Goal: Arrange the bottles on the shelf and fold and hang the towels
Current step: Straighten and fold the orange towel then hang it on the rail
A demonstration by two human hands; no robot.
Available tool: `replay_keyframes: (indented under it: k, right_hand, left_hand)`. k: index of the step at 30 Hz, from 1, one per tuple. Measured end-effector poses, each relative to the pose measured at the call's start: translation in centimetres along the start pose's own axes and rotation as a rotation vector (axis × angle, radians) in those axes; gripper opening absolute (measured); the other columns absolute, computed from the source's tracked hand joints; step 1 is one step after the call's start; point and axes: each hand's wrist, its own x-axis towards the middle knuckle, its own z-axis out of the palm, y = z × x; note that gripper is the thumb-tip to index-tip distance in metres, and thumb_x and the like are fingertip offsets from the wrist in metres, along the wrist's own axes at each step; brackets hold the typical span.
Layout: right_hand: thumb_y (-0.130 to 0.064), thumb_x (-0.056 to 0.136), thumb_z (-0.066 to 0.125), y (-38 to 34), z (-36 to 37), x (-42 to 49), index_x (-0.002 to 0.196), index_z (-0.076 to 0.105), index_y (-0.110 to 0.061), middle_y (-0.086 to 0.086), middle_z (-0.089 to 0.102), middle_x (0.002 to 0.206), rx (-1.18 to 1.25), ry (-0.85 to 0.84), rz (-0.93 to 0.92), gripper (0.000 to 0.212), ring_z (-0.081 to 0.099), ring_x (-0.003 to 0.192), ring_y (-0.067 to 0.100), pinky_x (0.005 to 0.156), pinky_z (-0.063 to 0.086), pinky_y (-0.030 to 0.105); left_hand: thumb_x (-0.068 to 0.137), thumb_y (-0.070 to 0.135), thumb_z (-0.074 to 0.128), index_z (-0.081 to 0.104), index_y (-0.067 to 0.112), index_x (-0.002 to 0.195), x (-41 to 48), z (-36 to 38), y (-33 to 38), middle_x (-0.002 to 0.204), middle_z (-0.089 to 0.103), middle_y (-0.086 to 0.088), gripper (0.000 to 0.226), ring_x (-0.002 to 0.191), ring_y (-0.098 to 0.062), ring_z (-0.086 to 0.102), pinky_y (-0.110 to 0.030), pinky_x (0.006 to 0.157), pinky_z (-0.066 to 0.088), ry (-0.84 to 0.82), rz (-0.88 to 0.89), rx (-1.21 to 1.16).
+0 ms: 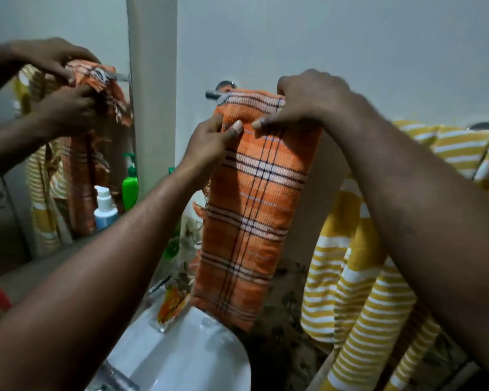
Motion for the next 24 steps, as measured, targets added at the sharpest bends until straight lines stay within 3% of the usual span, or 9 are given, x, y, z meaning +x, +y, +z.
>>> replay_keyframes:
  k: [2, 4, 6, 9, 13, 16, 18, 20, 24]
  right_hand:
    - [-0.081, 0.076, 0.069, -0.2, 0.5, -1.0, 0.127, 0.06, -0.019, 0.012, 0.066, 0.123, -0.022, 0.208, 0.001, 0.08, 0.062, 0.116, 0.04, 0.087, 0.049, 0.045]
    - [-0.067, 0.087, 0.067, -1.0, 1.0, -2.0, 0.129, 0.06, -0.019, 0.009, 0.067, 0.126, 0.046, 0.339, -0.049, 0.064, 0.062, 0.118, 0.038, 0.092, 0.05, 0.046]
    - [-0.076, 0.088, 0.058, -1.6, 2.2, -2.6, 0.131, 0.057, -0.016, 0.01, 0.065, 0.129, 0.036, 0.294, -0.057, 0.074, 0.06, 0.12, 0.036, 0.096, 0.047, 0.047]
    - [-0.099, 0.077, 0.032, -1.7, 3.0, -2.7, 0.133, 0.056, -0.015, 0.011, 0.064, 0.133, -0.028, 0.202, -0.034, 0.104, 0.058, 0.123, 0.034, 0.098, 0.042, 0.049]
    - [-0.096, 0.082, 0.006, -0.9, 1.6, -0.7, 0.115, 0.063, -0.021, 0.01, 0.068, 0.121, 0.077, 0.052, 0.021, 0.1, 0.06, 0.109, 0.033, 0.08, 0.039, 0.042]
    - [-0.095, 0.082, -0.001, -0.8, 0.2, 0.2, 0.121, 0.07, -0.024, 0.012, 0.066, 0.131, 0.115, -0.08, 0.035, 0.107, 0.059, 0.115, 0.034, 0.085, 0.042, 0.042]
    - [-0.095, 0.082, 0.0, -0.8, -0.2, 0.5, 0.13, 0.068, -0.024, 0.013, 0.063, 0.139, 0.115, -0.119, 0.046, 0.109, 0.058, 0.124, 0.036, 0.091, 0.042, 0.044]
    - [-0.094, 0.085, 0.009, -1.2, 0.0, 0.2, 0.122, 0.066, -0.021, 0.013, 0.065, 0.133, 0.059, -0.037, 0.029, 0.099, 0.059, 0.12, 0.035, 0.087, 0.044, 0.044]
    - [-0.064, 0.101, 0.039, -2.3, 2.1, -2.8, 0.133, 0.06, -0.018, 0.008, 0.064, 0.131, 0.058, 0.393, -0.11, 0.06, 0.057, 0.122, 0.033, 0.098, 0.043, 0.049]
  left_hand:
    - [0.107, 0.021, 0.056, 0.069, 0.012, 0.124, 0.3, -0.3, 0.2, 0.108, 0.08, -0.009, 0.023, 0.101, -0.028, 0.077, -0.047, 0.094, 0.06, 0.006, -0.003, -0.009]
    - [0.108, 0.02, 0.056, 0.07, 0.015, 0.118, 0.7, -0.4, 0.7, 0.101, 0.08, -0.005, 0.019, 0.093, -0.023, 0.078, -0.038, 0.081, 0.06, 0.004, -0.002, -0.022]
    - [0.107, 0.02, 0.057, 0.072, 0.015, 0.113, 1.0, -0.4, 0.6, 0.099, 0.08, -0.007, 0.017, 0.091, -0.024, 0.077, -0.038, 0.079, 0.059, -0.011, 0.009, -0.009]
    - [0.106, 0.024, 0.059, 0.073, 0.009, 0.116, 1.3, -0.9, 1.0, 0.108, 0.079, -0.013, 0.022, 0.102, -0.031, 0.076, -0.046, 0.092, 0.059, -0.011, 0.016, -0.05]
    - [0.101, 0.03, 0.066, 0.07, 0.014, 0.114, 0.7, -1.5, 0.1, 0.102, 0.079, -0.008, 0.022, 0.092, -0.022, 0.075, -0.038, 0.083, 0.059, -0.128, -0.116, -0.09]
    - [0.092, 0.022, 0.076, 0.071, 0.005, 0.115, -0.5, -1.9, -1.7, 0.108, 0.079, -0.015, 0.029, 0.096, -0.028, 0.075, -0.044, 0.091, 0.059, -0.217, -0.189, -0.003]
    - [0.094, 0.02, 0.075, 0.073, 0.002, 0.11, -1.1, -2.1, -2.0, 0.106, 0.079, -0.018, 0.025, 0.093, -0.032, 0.076, -0.05, 0.09, 0.059, -0.166, -0.187, -0.023]
    - [0.097, 0.02, 0.072, 0.074, 0.003, 0.107, -1.0, -2.1, -1.5, 0.102, 0.079, -0.018, 0.02, 0.09, -0.033, 0.077, -0.05, 0.087, 0.061, -0.111, -0.15, -0.039]
    - [0.097, 0.011, 0.072, 0.075, 0.002, 0.104, 0.3, -1.8, 0.7, 0.089, 0.079, -0.009, 0.012, 0.081, -0.021, 0.076, -0.031, 0.071, 0.06, -0.122, -0.071, 0.018]
